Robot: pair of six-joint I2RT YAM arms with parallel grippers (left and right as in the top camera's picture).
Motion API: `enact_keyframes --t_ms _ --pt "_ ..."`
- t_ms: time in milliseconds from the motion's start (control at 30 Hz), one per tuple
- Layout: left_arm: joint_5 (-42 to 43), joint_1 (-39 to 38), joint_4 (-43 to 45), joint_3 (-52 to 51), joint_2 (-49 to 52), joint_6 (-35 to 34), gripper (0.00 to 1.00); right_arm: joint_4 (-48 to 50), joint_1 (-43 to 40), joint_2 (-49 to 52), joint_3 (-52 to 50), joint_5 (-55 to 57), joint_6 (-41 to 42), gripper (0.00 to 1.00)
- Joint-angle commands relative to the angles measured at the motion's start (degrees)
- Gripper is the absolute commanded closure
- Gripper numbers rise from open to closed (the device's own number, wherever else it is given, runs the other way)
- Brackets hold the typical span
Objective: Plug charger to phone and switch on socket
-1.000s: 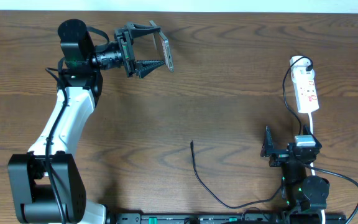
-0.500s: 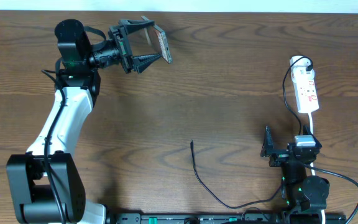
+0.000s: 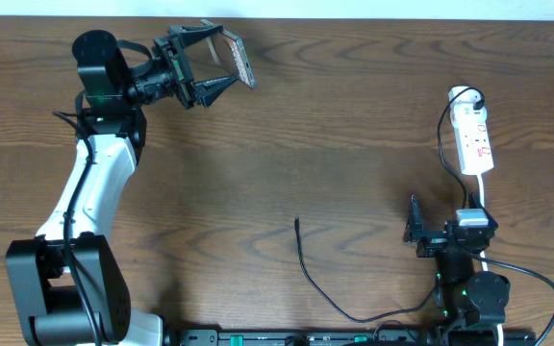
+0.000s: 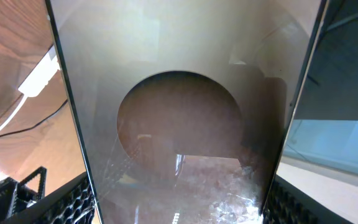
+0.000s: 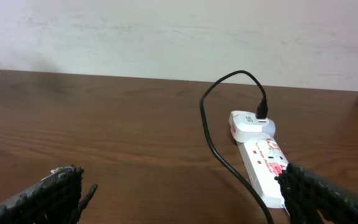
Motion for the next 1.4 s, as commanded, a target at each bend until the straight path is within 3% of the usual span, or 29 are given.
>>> enact_keyframes --t_ms 0,467,900,1100,1367 --pt "-1.31 0.35 0.55 1.38 -1.38 -3.69 0.93 -0.28 0.31 -0.35 -0.07 0.42 -0.66 0.01" --pt "-4.31 0.35 0.55 1.38 -1.38 -3.69 0.93 -0.28 0.31 -0.35 -0.07 0.42 -0.66 0.01" --pt "-0.76 0.35 0.59 1.38 -1.36 -3.45 0.93 -0.28 0.31 -0.35 -0.07 0.42 -0.66 0.01" --pt "4.09 0.37 0.57 1.38 -1.22 0.28 0.93 -0.28 0.31 -0.35 -0.07 0.42 -0.66 0.01" --pt "7.69 0.35 -1.42 1.36 -1.20 17.75 0.93 -0.28 0.31 -0.35 -0.07 0.42 -0.66 0.01"
